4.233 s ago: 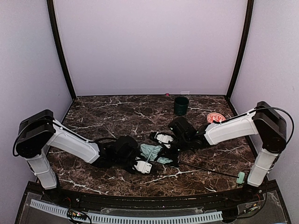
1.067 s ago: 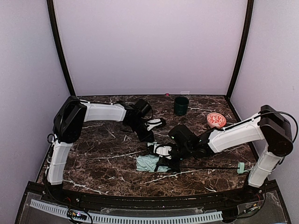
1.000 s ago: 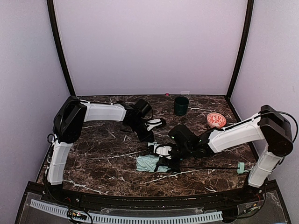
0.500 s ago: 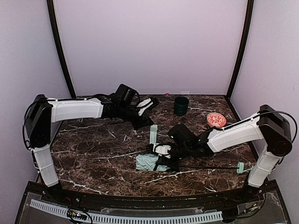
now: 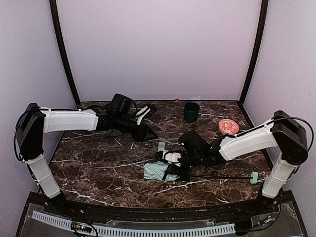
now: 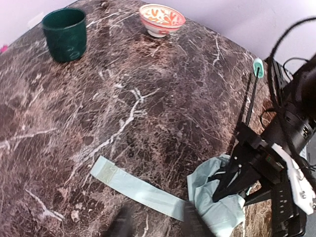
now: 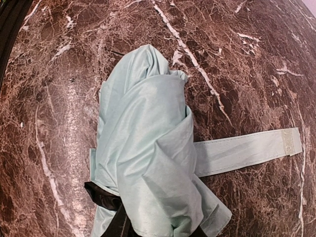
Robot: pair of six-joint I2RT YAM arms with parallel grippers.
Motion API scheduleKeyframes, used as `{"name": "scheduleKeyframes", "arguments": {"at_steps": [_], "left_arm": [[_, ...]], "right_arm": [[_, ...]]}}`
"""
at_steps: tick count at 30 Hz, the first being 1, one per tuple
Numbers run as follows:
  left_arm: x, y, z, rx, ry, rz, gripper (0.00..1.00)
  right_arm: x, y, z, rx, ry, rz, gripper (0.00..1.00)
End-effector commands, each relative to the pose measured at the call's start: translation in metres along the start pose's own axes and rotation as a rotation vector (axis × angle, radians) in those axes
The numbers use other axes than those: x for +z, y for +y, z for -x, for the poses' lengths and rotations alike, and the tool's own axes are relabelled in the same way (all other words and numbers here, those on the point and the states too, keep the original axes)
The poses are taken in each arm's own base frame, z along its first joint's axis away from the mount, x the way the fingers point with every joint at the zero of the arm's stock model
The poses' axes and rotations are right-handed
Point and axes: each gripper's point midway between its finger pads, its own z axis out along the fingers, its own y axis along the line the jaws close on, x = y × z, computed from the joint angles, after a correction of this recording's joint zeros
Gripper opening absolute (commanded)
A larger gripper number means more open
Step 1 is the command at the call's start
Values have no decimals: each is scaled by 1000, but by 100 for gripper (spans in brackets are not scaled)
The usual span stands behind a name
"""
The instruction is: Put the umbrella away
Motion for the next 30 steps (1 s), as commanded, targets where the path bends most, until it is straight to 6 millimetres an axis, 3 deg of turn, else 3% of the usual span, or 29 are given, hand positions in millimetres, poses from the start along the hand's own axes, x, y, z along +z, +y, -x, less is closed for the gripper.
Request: {"name": "scheduleKeyframes", "arguments": {"at_steps": [1,2,7,11,12,17,19,22,26,30], "left_arm": [[10,10,-16,-328,2,-76,56],[16,10,-22,-375,-5,-88,62],[44,23,-55,-417,94,52,68],[56,45,-52,-339,122,206,98],[60,51,-51,-316,136,231,99],[78,60,-51,-86,250,221,96],[78,51,-55,14,282,142,90],[69,29,-65,82,335,-6,87],[58,12,-82,112,413,-107,83],[45,13,-94,57,476,-98,81]], "right_arm": [[8,16,-40,15,123,32,0],[9,15,-42,10,133,21,0],[12,5,-42,9,174,-54,0],[12,10,-37,-38,149,-72,0],[12,12,-36,-49,146,-64,0],[10,31,-32,-79,125,34,0],[6,43,-31,-93,114,96,0],[2,58,-31,-115,100,182,0],[2,65,-38,-160,135,220,0],[0,73,-41,-197,160,268,0]]}}
